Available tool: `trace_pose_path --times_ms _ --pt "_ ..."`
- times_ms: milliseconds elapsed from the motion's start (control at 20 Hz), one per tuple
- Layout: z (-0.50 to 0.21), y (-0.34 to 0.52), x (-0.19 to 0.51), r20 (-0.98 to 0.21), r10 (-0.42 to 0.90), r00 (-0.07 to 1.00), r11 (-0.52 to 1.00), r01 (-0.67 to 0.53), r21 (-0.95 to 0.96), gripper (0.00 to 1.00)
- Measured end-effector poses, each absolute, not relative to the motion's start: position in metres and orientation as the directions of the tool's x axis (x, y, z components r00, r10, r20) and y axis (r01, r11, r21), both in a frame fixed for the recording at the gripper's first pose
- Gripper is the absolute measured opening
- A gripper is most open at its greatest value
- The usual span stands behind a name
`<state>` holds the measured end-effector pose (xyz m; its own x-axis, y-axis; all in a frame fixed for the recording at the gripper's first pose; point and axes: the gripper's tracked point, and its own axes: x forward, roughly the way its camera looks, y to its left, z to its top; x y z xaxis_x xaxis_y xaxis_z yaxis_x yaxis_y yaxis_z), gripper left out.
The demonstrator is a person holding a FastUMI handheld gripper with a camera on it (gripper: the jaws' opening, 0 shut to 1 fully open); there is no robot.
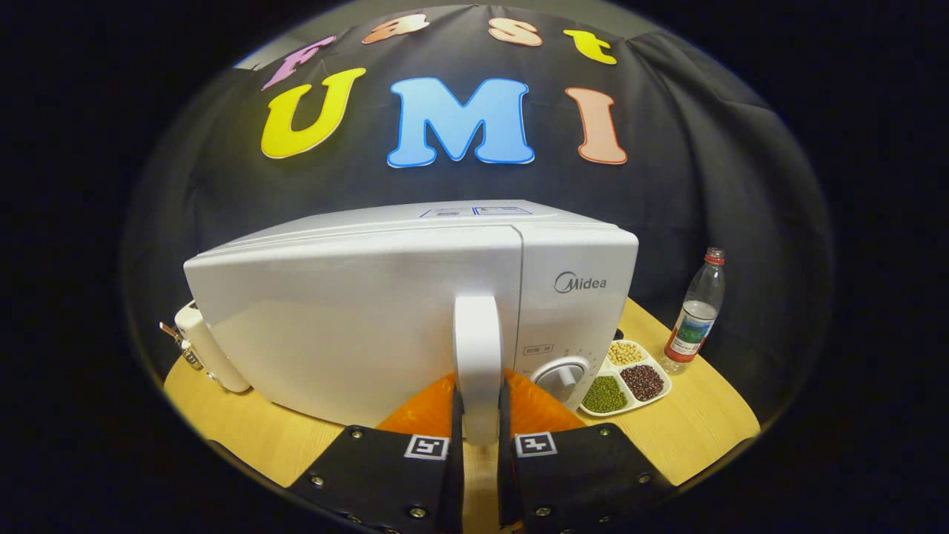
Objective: Open the microwave, put the food inside, and close the microwave door.
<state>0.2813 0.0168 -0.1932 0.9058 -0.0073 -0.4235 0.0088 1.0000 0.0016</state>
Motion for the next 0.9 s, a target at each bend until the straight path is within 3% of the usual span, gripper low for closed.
trace_pose_path --times_ms 100,400,900 --pt "-0.192 0.019 0.281 -0.426 0.007 0.905 1.0 -0.007 0.003 0.12" --pt "-0.189 0.028 0.231 -0.409 0.019 0.912 0.997 -0.05 -0.065 0.12" --pt "-0.184 0.068 0.144 -0.491 0.141 0.86 0.988 -0.151 0.02 0.17"
